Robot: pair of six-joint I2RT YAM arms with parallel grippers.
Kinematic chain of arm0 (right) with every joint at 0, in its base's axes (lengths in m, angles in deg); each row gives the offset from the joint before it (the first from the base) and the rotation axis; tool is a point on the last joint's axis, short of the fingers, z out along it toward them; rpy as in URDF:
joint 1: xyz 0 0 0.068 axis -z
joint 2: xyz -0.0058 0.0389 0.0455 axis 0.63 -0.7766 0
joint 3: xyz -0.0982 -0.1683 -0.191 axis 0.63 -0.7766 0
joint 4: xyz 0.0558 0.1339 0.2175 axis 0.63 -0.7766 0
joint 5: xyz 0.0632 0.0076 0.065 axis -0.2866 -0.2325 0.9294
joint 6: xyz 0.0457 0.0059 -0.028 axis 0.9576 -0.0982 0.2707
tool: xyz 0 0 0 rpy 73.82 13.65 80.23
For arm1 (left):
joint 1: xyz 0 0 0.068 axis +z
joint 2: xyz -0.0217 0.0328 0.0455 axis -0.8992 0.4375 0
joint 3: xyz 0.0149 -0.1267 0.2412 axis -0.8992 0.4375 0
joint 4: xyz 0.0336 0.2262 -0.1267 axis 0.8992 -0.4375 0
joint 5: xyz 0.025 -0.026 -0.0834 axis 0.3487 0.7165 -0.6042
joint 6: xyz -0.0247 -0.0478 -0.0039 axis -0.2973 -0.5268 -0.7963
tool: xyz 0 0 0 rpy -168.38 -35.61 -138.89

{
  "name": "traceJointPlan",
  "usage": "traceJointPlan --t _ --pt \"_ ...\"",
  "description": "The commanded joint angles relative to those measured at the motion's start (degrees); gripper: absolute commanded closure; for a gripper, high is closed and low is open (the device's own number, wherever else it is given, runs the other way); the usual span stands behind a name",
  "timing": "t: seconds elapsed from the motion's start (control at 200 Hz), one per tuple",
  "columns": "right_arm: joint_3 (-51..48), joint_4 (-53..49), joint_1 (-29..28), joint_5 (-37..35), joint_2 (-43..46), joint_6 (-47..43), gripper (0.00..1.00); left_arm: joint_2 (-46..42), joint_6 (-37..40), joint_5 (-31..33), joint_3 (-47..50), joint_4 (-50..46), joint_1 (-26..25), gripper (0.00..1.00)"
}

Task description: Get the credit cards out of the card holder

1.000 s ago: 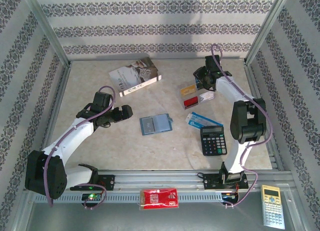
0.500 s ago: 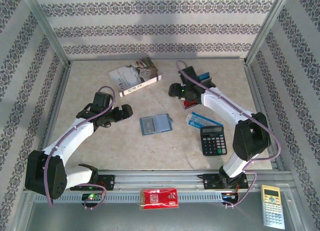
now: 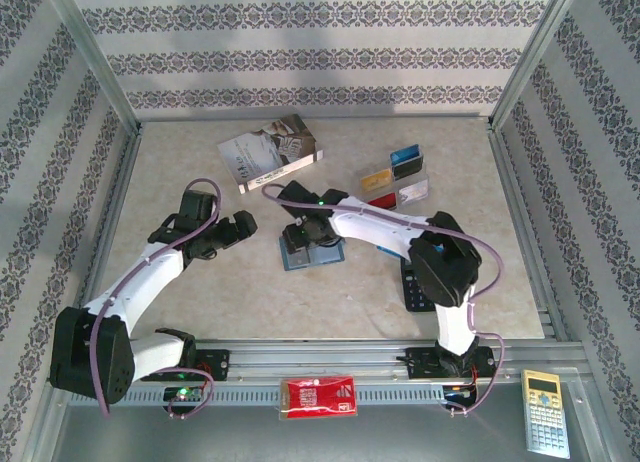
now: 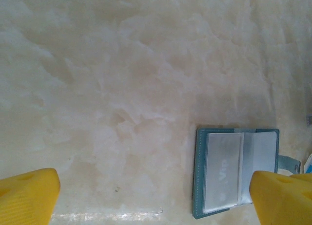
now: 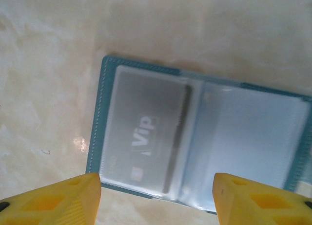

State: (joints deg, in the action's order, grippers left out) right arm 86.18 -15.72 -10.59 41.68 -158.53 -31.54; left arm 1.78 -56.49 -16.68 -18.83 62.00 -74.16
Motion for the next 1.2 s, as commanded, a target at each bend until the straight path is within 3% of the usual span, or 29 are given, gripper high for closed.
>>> traceJointPlan --t 0.0,0.779,1.194 --pt "2.52 -3.10 -0.54 0.04 -3.14 -1.04 0.38 -1.13 -1.07 0.13 0.91 1.83 0.91 0.00" --pt "-0.12 -2.32 -0.05 0.52 -12.78 1.03 0.42 2.10 -0.92 -2.71 0.75 3.24 1.06 0.00" --pt "-5.51 3.01 2.51 2.78 -9.30 4.36 0.57 3.51 -0.66 -5.62 0.55 4.46 1.08 0.00"
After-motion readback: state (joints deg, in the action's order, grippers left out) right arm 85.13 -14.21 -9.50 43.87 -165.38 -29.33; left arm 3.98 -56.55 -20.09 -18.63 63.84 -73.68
